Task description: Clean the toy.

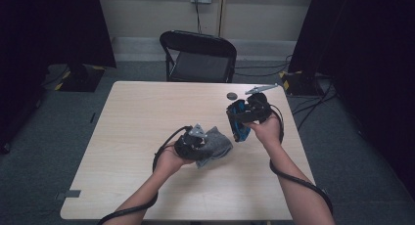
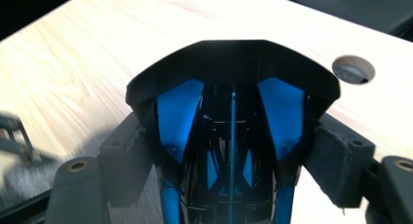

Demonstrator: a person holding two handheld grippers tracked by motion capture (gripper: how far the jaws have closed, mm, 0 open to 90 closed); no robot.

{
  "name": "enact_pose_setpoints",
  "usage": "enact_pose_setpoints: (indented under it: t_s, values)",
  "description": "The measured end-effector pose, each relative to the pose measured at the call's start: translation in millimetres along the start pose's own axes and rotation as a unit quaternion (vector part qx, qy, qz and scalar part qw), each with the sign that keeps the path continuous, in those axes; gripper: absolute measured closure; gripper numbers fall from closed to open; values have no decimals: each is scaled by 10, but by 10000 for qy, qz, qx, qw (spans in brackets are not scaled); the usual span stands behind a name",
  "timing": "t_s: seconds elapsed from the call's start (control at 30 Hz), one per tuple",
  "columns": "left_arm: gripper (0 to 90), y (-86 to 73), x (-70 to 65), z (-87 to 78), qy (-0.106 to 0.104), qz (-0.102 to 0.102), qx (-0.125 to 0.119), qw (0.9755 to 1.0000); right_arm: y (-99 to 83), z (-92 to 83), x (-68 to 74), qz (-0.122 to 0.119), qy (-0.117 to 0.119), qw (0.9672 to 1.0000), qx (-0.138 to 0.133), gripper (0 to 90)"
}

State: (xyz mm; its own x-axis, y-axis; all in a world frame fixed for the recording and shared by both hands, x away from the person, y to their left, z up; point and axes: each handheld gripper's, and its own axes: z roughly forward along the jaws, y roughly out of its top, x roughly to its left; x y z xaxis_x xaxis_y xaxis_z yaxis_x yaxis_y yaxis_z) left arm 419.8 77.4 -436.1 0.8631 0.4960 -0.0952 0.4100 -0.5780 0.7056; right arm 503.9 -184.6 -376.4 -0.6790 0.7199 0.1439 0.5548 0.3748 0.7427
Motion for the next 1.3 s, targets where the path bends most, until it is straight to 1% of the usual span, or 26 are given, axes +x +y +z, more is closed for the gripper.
enact_pose_setpoints:
  t_s: [0.1, 0.2, 0.4, 0.5, 0.6, 0.63, 0.67, 0.73, 0.77, 0.97, 1.07, 1.13, 1.17, 1.3]
  values:
    - [689, -45, 89, -76, 111, -105, -30, 9999, -59, -29, -50, 55, -9, 10000, 14, 255]
    - [690, -76, 165, -153, 218, -160, -14, 9996, -124, -45, -98, 69, -56, 9999, 57, 255]
    - [690, -141, 292, -268, 383, -278, -44, 9989, -275, -83, -217, 192, -151, 9996, 134, 255]
    - [690, -193, 358, -325, 477, -365, -58, 9982, -325, -118, -263, 202, -208, 9995, 159, 255]
    - [690, -250, 429, -365, 566, -487, -77, 9972, -369, -154, -318, 271, -255, 9992, 177, 255]
    - [690, -250, 429, -365, 566, -487, -77, 9972, -385, -164, -335, 295, -275, 9990, 187, 255]
    - [690, -287, 476, -382, 617, -520, -81, 9967, -401, -170, -350, 310, -300, 9989, 201, 255]
    - [690, -325, 518, -394, 670, -599, -96, 9959, -437, -175, -371, 340, -346, 9984, 292, 255]
    - [690, -344, 540, -400, 718, -603, -86, 9956, -454, -171, -385, 317, -367, 9983, 334, 255]
    - [690, -453, 646, -449, 852, -744, -94, 9935, -562, -144, -460, 380, -457, 9968, 533, 255]
    - [690, -507, 706, -486, 929, -822, -153, 9922, -605, -113, -504, 454, -491, 9963, 541, 255]
    - [690, -544, 748, -497, 953, -870, -120, 9916, -613, -94, -526, 498, -481, 9963, 506, 255]
    - [689, -562, 768, -497, 1001, -877, -117, 9910, -613, -77, -531, 494, -494, 9962, 514, 254]
    - [687, -625, 841, -465, 1045, -989, -121, 9895, -635, 40, -539, 439, -544, 9955, 647, 255]
